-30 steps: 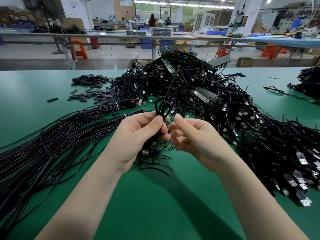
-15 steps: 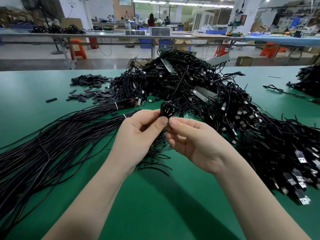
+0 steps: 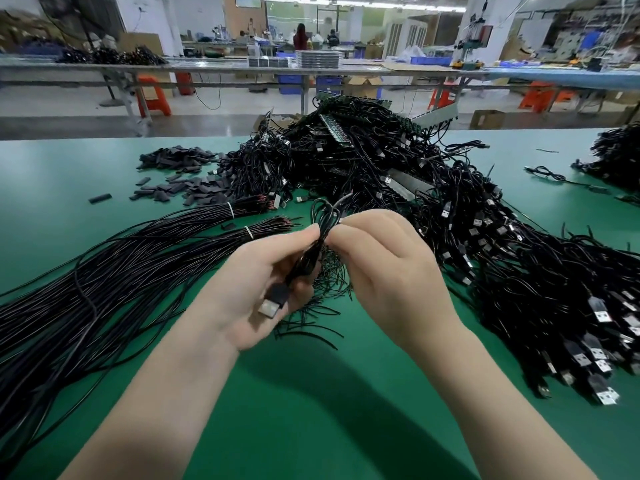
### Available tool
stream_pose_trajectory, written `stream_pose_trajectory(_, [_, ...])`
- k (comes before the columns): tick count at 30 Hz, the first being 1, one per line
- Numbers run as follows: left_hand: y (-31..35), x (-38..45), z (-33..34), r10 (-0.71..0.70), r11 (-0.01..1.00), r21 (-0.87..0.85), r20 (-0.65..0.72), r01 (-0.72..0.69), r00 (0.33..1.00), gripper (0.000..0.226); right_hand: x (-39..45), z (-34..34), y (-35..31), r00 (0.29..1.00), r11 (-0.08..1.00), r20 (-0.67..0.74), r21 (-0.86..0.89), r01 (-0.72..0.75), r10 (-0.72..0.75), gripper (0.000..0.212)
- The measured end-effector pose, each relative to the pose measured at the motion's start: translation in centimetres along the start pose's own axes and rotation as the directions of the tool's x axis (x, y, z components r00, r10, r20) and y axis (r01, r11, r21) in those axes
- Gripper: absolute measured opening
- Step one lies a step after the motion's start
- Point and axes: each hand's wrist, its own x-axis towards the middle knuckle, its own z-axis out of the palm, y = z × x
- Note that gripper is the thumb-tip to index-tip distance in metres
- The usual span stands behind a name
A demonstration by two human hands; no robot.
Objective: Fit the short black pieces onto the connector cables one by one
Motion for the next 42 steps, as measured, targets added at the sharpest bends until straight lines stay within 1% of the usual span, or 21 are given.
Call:
stream_pose_trajectory(2, [0.1, 0.1, -0.2, 0.001, 1.0, 0.001, 0.016, -0.001, 1.0, 0.013, 0.0, 0.0, 0.5, 1.0, 0.999, 0.007, 0.047, -0.018, 0.018, 0.01])
stream_pose_trajectory(4, [0.0, 0.1, -0.2, 0.161, 0.983, 0.088, -0.011, -0.16, 0.987, 0.017, 0.1, -0.3, 0.4, 0.955, 0.921, 0.038, 0.254, -0.294, 0.294, 0.005])
stream_pose_trajectory(6, [-0.3, 0.2, -0.3, 0.31, 0.943, 0.152, -0.085, -0.296, 0.947, 0.02, 0.3, -0.6, 0.1, 0.75, 0.611, 0.214, 0.463, -0.642, 0.626, 0.003])
stream_pose_trajectory(7, [-0.5, 0.2, -0.3, 0.366, 0.92, 0.193, -0.115, -0.34, 0.924, 0.018, 0.4, -0.6, 0.0, 0.622, 0.424, 0.343, 0.5, -0.755, 0.704, 0.009])
stream_pose_trajectory(9, [-0.8, 0.3, -0.1, 0.446, 0.869, 0.285, -0.094, -0.405, 0.89, 0.009, 0.3, -0.6, 0.0, 0.438, 0.158, 0.547, 0.483, -0.861, 0.713, 0.018])
stream_pose_trajectory(11, [-1.1, 0.3, 0.2, 0.481, 0.836, 0.322, -0.038, -0.445, 0.876, 0.008, 0.4, -0.6, -0.1, 0.328, -0.044, 0.671, 0.473, -0.88, 0.665, 0.022])
stream_pose_trajectory(14, [-1.2, 0.4, 0.1, 0.525, 0.796, 0.372, -0.03, -0.478, 0.851, 0.013, 0.6, -0.7, 0.0, 0.235, -0.281, 0.782, 0.46, -0.842, 0.577, 0.016])
stream_pose_trajectory(18, [-1.0, 0.4, -0.1, 0.527, 0.785, 0.352, 0.055, -0.51, 0.848, 0.015, 0.8, -0.8, -0.1, 0.18, -0.521, 0.864, 0.437, -0.734, 0.471, 0.005])
stream_pose_trajectory(20, [-1.1, 0.5, -0.2, 0.543, 0.757, 0.375, 0.092, -0.534, 0.834, 0.014, 0.9, -0.9, -0.2, 0.199, -0.544, 0.863, 0.455, -0.705, 0.464, 0.003])
stream_pose_trajectory(22, [-1.2, 0.4, -0.1, 0.567, 0.726, 0.413, 0.094, -0.55, 0.819, 0.016, 0.8, -0.8, -0.3, 0.278, -0.444, 0.794, 0.55, -0.707, 0.541, 0.002])
stream_pose_trajectory(23, [-1.3, 0.4, 0.0, 0.562, 0.735, 0.41, 0.075, -0.54, 0.823, 0.015, 0.7, -0.6, -0.5, 0.35, -0.294, 0.706, 0.618, -0.729, 0.616, 0.002])
stream_pose_trajectory(25, [-1.4, 0.3, 0.3, 0.509, 0.8, 0.365, 0.009, -0.477, 0.861, 0.01, 0.1, -0.1, -0.8, 0.586, 0.282, 0.371, 0.615, -0.736, 0.72, 0.009])
stream_pose_trajectory(26, [-1.2, 0.2, 0.4, 0.434, 0.859, 0.311, -0.022, -0.406, 0.901, 0.008, -0.1, 0.2, -0.8, 0.751, 0.616, 0.165, 0.475, -0.628, 0.639, 0.009])
stream_pose_trajectory(27, [-1.0, 0.1, 0.4, 0.322, 0.923, 0.239, -0.044, -0.303, 0.946, 0.006, -0.2, 0.4, -0.7, 0.89, 0.847, 0.025, 0.297, -0.441, 0.455, 0.007])
stream_pose_trajectory(29, [-0.6, -0.1, 0.5, 0.067, 0.997, 0.044, -0.029, -0.065, 0.997, 0.009, -0.5, 0.5, -0.1, 0.996, 0.997, -0.053, 0.027, -0.076, 0.077, 0.008])
stream_pose_trajectory(31, [-0.5, -0.1, 0.5, 0.013, 1.0, -0.01, 0.001, -0.013, 1.0, 0.011, -0.5, 0.4, 0.3, 0.998, 0.999, -0.047, -0.011, -0.032, 0.032, 0.008])
stream_pose_trajectory(33, [-0.7, -0.1, 0.6, 0.164, 0.985, 0.056, -0.019, -0.163, 0.986, 0.009, -0.3, 0.1, 0.1, 0.951, 0.941, 0.001, 0.145, -0.306, 0.309, 0.009])
stream_pose_trajectory(35, [-0.8, 0.0, 0.6, 0.346, 0.928, 0.173, -0.07, -0.33, 0.936, 0.004, 0.2, -0.2, -0.4, 0.74, 0.642, 0.214, 0.383, -0.664, 0.638, 0.012])
stream_pose_trajectory(37, [-0.9, 0.1, 0.3, 0.48, 0.842, 0.305, -0.047, -0.445, 0.876, 0.012, 0.6, -0.5, -0.5, 0.471, 0.174, 0.496, 0.531, -0.829, 0.729, 0.008])
stream_pose_trajectory(38, [-1.0, 0.1, 0.2, 0.517, 0.806, 0.346, -0.019, -0.479, 0.856, 0.013, 0.6, -0.6, -0.5, 0.405, 0.052, 0.566, 0.536, -0.842, 0.718, 0.014])
stream_pose_trajectory(42, [-1.0, 0.1, 0.4, 0.578, 0.735, 0.428, 0.01, -0.526, 0.816, 0.015, 0.6, -0.9, -0.9, 0.3, -0.178, 0.68, 0.538, -0.824, 0.669, 0.01])
